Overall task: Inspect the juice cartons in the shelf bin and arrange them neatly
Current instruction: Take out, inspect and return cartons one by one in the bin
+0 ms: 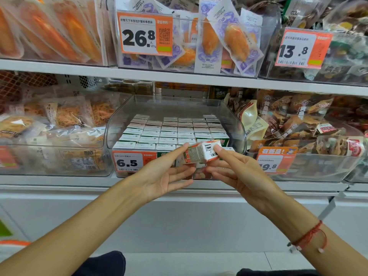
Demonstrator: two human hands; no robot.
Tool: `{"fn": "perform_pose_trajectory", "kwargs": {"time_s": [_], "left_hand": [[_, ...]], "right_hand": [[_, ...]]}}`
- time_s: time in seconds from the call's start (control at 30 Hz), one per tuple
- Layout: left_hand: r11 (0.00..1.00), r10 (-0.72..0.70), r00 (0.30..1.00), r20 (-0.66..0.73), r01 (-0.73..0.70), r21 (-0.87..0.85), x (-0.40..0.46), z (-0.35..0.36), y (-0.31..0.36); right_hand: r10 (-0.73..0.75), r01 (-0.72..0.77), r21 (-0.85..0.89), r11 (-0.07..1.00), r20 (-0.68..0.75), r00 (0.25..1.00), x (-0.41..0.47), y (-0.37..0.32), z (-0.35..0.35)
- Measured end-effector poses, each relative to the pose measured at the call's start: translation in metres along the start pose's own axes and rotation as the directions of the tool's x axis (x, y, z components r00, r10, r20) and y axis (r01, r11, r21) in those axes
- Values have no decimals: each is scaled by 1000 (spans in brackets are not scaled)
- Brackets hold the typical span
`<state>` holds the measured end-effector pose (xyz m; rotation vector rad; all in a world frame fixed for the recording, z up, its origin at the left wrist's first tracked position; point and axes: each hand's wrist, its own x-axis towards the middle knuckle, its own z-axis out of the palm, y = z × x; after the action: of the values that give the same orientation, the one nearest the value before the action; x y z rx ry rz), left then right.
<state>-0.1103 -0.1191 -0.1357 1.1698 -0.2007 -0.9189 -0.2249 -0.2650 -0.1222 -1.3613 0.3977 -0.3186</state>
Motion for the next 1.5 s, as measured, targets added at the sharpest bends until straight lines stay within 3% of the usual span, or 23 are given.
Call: {"fn": "perform_pose_trajectory", "kwargs": {"time_s": [0.17,0.27,0.33,0.43,0.53,0.6,0.7,0.83,0.9,0.93,0.97,1.0,1.03,1.1,1.17,1.23,1.33,1.43,1.5], "left_hand": [[999,28,999,28,-28,17,0,1,-2],[971,220,973,64,-224,77,0,3,-2],[892,391,916,95,-402,206,-3,7,-2],[773,538,834,123,-546,322,-7,15,-2],[770,549,832,76,-539,341,-5,15,-7],[835,475,880,26,-459,302,-4,15,-9],[941,300,954,8,-298,159,-5,18,-6],[975,222,971,93,-220,-34,-8,16,2],[974,226,967,119,-222,-45,-9,15,2],[973,230,966,117,-226,-47,-9,14,2],[970,242,964,108,-239,-43,-9,13,1],[965,263,960,98,-262,-26,-8,13,0],[956,292,952,90,-293,4,-7,12,-1],[927,359,929,85,-366,81,-7,12,-2],[883,434,896,90,-443,153,-8,13,-3],[830,508,855,107,-519,203,-9,15,-5],[732,603,784,145,-617,289,-10,20,-4],[665,646,751,134,-640,385,-7,23,0],[651,673,734,89,-646,400,0,27,3]], "right_hand": [[22,-23,17,1000,13,1000,1,0,-2],[24,-29,69,997,71,997,0,0,-1],[4,-14,105,994,89,996,-2,0,1],[-85,83,53,995,30,996,-5,0,5],[-251,237,-127,963,-108,962,-5,-1,5],[-474,408,-345,845,-131,870,-4,0,3],[-755,597,-651,469,56,654,-2,2,-2],[-824,617,-787,-1,350,446,3,4,-7],[-802,608,-785,-119,437,407,4,5,-4],[-787,610,-782,-126,453,419,5,6,-2],[-770,622,-780,-76,443,460,6,7,-1],[-738,645,-762,58,403,542,6,9,-1],[-669,647,-710,279,339,661,6,9,-1],[-412,464,-494,735,218,885,5,8,0],[-233,271,-288,918,159,959,8,8,-4],[-235,258,-170,951,140,962,13,7,-8],[-320,337,-163,927,118,940,16,3,-11],[-393,403,-250,881,92,915,20,-1,-18],[-460,461,-407,789,107,881,25,-3,-25]]}}
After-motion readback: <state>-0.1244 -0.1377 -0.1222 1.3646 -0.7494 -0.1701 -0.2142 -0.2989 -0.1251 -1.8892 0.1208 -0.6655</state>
